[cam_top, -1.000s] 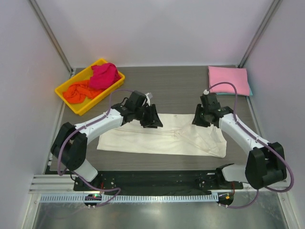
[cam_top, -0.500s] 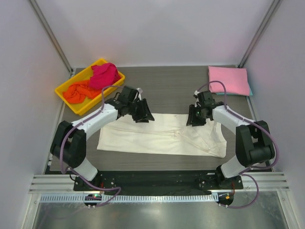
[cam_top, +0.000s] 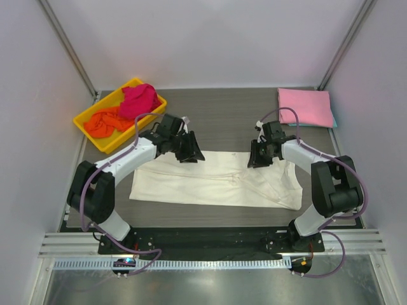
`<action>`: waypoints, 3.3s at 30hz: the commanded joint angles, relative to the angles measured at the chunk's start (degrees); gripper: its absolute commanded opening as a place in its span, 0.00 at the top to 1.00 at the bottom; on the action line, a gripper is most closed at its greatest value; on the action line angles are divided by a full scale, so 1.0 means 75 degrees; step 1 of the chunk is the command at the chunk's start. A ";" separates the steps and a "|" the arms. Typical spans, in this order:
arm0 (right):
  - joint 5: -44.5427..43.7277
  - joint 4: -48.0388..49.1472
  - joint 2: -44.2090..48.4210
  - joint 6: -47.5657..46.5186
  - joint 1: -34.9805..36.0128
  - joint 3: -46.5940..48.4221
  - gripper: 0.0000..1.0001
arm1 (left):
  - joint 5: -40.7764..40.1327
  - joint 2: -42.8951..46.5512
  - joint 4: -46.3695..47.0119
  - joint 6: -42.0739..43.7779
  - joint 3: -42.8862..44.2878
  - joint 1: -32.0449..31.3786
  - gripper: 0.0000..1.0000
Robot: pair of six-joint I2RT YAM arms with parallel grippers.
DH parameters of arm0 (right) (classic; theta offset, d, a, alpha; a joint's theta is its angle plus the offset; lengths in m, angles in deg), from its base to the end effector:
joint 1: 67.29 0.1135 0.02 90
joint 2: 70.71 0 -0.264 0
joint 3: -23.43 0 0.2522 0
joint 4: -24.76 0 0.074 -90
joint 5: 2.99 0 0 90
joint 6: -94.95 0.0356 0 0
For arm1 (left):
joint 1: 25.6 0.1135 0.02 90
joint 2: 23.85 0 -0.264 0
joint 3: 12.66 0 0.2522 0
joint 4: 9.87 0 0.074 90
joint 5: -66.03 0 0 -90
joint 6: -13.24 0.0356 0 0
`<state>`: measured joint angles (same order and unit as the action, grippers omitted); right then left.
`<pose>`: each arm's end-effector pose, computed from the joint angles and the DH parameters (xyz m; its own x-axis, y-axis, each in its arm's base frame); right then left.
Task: Fold and stack the t-shirts
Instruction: Fold the tshirt
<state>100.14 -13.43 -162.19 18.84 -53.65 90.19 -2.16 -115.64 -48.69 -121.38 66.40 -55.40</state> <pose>0.2949 0.0799 0.1752 -0.9191 0.0175 -0.3935 -0.1128 0.9454 0.3056 0.2892 -0.1809 0.2380 -0.9486 -0.2082 -0.2382 -0.0062 0.7651 -0.6439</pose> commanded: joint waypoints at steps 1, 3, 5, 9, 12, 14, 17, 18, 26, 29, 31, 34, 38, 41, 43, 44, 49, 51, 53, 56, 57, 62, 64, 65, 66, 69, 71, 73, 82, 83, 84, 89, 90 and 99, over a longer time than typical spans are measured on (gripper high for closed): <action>0.0230 0.0257 0.0010 0.0105 0.0008 0.0153 0.69 | 0.0023 0.0086 0.0060 0.0125 -0.0058 0.0024 0.60; 0.0207 0.0268 0.0139 0.0175 0.0008 0.0095 0.74 | 0.0011 0.0109 0.0060 0.0149 -0.0104 0.0024 0.60; -0.0026 0.0128 0.0303 0.0222 0.0020 0.0083 0.87 | -0.0024 0.0156 0.0037 0.0149 -0.0140 0.0024 0.60; -0.0331 -0.0176 0.0747 0.0841 0.0159 -0.0034 0.99 | -0.0141 0.0273 0.0001 0.0184 -0.0233 0.0024 0.60; -0.0986 -0.0341 0.1286 0.1439 0.0731 -0.0291 0.99 | -0.0200 0.0309 -0.0022 0.0207 -0.0292 0.0024 0.60; -0.1570 -0.0423 0.1731 0.2048 0.1154 -0.0583 0.99 | -0.0212 0.0297 -0.0022 0.0219 -0.0316 0.0013 0.60; -0.2121 -0.0365 0.2235 0.2962 0.1800 -0.1040 0.99 | -0.0188 0.0262 0.0036 0.0207 -0.0374 0.0024 0.60; -0.2299 -0.0341 0.2329 0.3173 0.2022 -0.1158 0.99 | -0.0142 0.0250 0.0106 0.0196 -0.0398 0.0013 0.60; -0.2792 0.0233 0.3150 0.4813 0.3147 -0.2038 0.98 | 0.0303 0.0250 0.0879 -0.0213 -0.0936 -0.0151 0.59; -0.2782 0.0280 0.3245 0.5131 0.3570 -0.2108 0.94 | 0.0655 0.0262 0.1523 -0.0507 -0.1147 -0.0432 0.59; -0.2618 0.0303 0.3140 0.5156 0.3757 -0.2050 0.88 | 0.0702 0.0180 0.1817 -0.0601 -0.1195 -0.0713 0.59; -0.2500 0.0245 0.3080 0.5413 0.4027 -0.1933 0.77 | 0.0597 0.0016 0.1935 -0.0578 -0.1171 -0.1030 0.59; -0.2709 -0.0024 0.3501 0.5858 0.4203 -0.1781 0.70 | 0.0515 0.0004 0.2321 -0.0859 -0.1323 -0.1311 0.59; -0.3643 -0.0947 0.3900 0.6350 0.4192 -0.1559 0.68 | 0.0316 0.0028 0.2579 -0.0988 -0.1347 -0.1662 0.58; -0.4197 -0.2001 0.3971 0.6549 0.4157 -0.1313 0.68 | 0.0082 -0.0054 0.2638 -0.0976 -0.1300 -0.1920 0.57; -0.4686 -0.2330 0.3994 0.6585 0.4099 -0.1265 0.68 | 0.0012 -0.0171 0.2673 -0.0976 -0.1265 -0.2002 0.58; -0.4774 -0.3329 0.4251 0.5885 0.2057 -0.1498 0.68 | -0.0060 -0.0838 0.3153 -0.0918 -0.1148 -0.2272 0.57; -0.4494 -0.2969 0.4392 0.4983 0.1196 -0.1546 0.69 | -0.0048 -0.1154 0.3177 -0.0848 -0.0962 -0.2412 0.58; -0.4224 -0.2593 0.4370 0.4048 0.0295 -0.1394 0.69 | -0.0106 -0.1331 0.3177 -0.0789 -0.0867 -0.2506 0.58; -0.4013 -0.2158 0.3832 0.3423 -0.0387 -0.1031 0.72 | -0.0118 -0.1659 0.3177 -0.0742 -0.0761 -0.2612 0.58; -0.3826 -0.2181 0.3424 0.3189 -0.0506 -0.0856 0.73 | -0.0118 -0.1741 0.3177 -0.0719 -0.0738 -0.2647 0.58; -0.3005 -0.2414 0.3617 0.3946 -0.0613 -0.1450 0.73 | -0.0165 -0.1941 0.3166 -0.0555 -0.0574 -0.2823 0.58; -0.2946 -0.2415 0.3899 0.4216 -0.0625 -0.1766 0.72 | -0.0165 -0.2058 0.3166 -0.0531 -0.0480 -0.2823 0.58; -0.2980 -0.2415 0.4063 0.4299 -0.0625 -0.1896 0.72 | -0.0176 -0.2105 0.3177 -0.0519 -0.0433 -0.2823 0.58; -0.3015 -0.2438 0.4111 0.4382 -0.0636 -0.2025 0.72 | -0.0142 -0.2140 0.3177 -0.0508 -0.0398 -0.2835 0.58; -0.2993 -0.2462 0.4147 0.4558 -0.0636 -0.2424 0.72 | -0.0083 -0.2269 0.3177 -0.0437 -0.0257 -0.2847 0.58; -0.2922 -0.2416 0.4100 0.4640 -0.0625 -0.2612 0.71 | -0.0083 -0.2328 0.3177 -0.0402 -0.0187 -0.2847 0.58; -0.3004 -0.2357 0.4053 0.4628 -0.0636 -0.2636 0.69 | -0.0083 -0.2386 0.3165 -0.0379 -0.0129 -0.2847 0.58; -0.3016 -0.1888 0.4299 0.4687 -0.0636 -0.2753 0.67 | -0.0012 -0.2597 0.3142 -0.0355 0.0001 -0.2847 0.64; -0.3039 -0.1888 0.4276 0.4699 -0.0625 -0.2765 0.67 | 0.0022 -0.2609 0.3130 -0.0355 0.0001 -0.2847 0.65; -0.3039 -0.1876 0.4264 0.4745 -0.0625 -0.2823 0.67 | 0.0023 -0.2609 0.3130 -0.0355 0.0012 -0.2847 0.66; -0.3063 -0.1806 0.4264 0.4851 -0.0625 -0.3022 0.67 | 0.0081 -0.2667 0.3142 -0.0355 0.0082 -0.2847 0.70; -0.3051 -0.1783 0.4264 0.4874 -0.0625 -0.3057 0.67 | 0.0128 -0.2679 0.3142 -0.0378 0.0094 -0.2835 0.72; -0.3086 -0.1829 0.4744 0.5003 -0.0625 -0.3046 0.99 | 0.0386 -0.2528 0.3119 -0.0682 0.0165 -0.2847 1.00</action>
<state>77.78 -27.92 -129.17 55.07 -58.15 66.87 -1.01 -136.03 -26.61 -125.86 65.92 -76.54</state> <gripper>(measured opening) 0.041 0.010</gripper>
